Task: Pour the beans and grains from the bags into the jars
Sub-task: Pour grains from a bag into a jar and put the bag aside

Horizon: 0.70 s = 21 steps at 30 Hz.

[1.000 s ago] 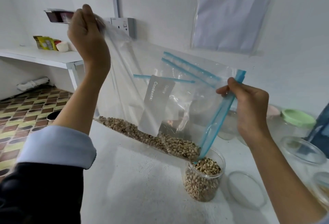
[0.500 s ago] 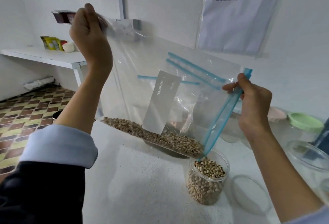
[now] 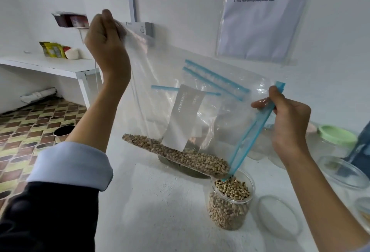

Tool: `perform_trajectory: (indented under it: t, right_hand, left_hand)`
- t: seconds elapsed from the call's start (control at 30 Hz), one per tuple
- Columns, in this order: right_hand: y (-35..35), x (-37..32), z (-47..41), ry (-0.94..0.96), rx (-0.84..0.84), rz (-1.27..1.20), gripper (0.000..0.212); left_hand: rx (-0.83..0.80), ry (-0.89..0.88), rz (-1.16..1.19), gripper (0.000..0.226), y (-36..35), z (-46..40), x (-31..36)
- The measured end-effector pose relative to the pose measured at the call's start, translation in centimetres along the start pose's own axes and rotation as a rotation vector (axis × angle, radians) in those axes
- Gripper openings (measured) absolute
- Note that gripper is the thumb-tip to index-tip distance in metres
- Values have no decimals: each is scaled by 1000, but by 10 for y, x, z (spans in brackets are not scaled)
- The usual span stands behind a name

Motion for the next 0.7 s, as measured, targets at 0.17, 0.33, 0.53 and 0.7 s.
perform_trajectory:
  t: [0.17,0.33,0.53,0.7]
  right_hand:
    - [3,-6,3,11,40,-25,49]
    - [-3,-5,9,27,28,-47,49]
    - [-7,-1,10,22,4,-41,49]
    - [-4,-5,11,34,15,-35,48]
  left_hand:
    - [-7,20,20,34,-2,-4,2]
    - [-14,12,45,37,-3,-6,6]
    - [-29,7,32,36,-1,-10,9]
    - [-29,13,17,36,1,-8,9]
Point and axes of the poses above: each hand's wrist, its own z-axis away from the middle knuckle, its own y-axis out of the back of the hand, x = y × z, the point moved 4 cm from there along -z, towards the middle knuckle, and after that the axes turned 4 degrees about -z, right-handed, at the moved point
